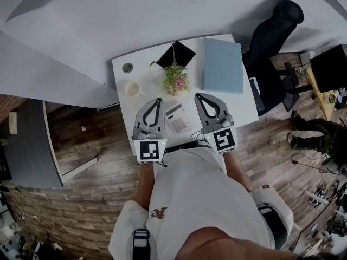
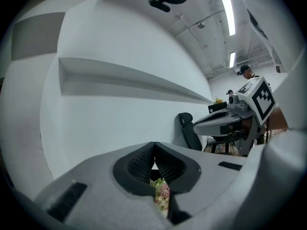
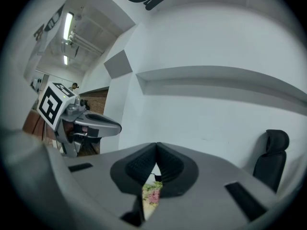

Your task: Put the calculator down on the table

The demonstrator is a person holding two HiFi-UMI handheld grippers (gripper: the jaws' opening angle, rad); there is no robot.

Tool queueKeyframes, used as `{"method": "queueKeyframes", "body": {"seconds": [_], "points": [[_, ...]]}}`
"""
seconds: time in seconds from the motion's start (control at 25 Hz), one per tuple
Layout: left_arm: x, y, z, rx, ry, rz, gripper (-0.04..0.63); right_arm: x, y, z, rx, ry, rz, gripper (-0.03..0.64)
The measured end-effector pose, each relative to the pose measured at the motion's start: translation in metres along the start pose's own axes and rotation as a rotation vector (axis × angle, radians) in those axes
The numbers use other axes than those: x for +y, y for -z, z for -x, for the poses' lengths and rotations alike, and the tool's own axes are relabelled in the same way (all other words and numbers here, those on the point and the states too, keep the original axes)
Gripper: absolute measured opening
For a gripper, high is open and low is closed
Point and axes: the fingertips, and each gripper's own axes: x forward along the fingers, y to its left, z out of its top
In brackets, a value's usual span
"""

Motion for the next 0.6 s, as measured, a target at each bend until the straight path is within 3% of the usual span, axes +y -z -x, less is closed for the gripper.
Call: {"method": "queueKeyframes", "body": {"seconds": [0.6], "points": [[0.015, 0.000, 0.020, -0.003, 0.017, -0.031, 0.008, 0.016, -0.005, -0.002, 0.021, 0.037, 0.001, 0.006]]}}
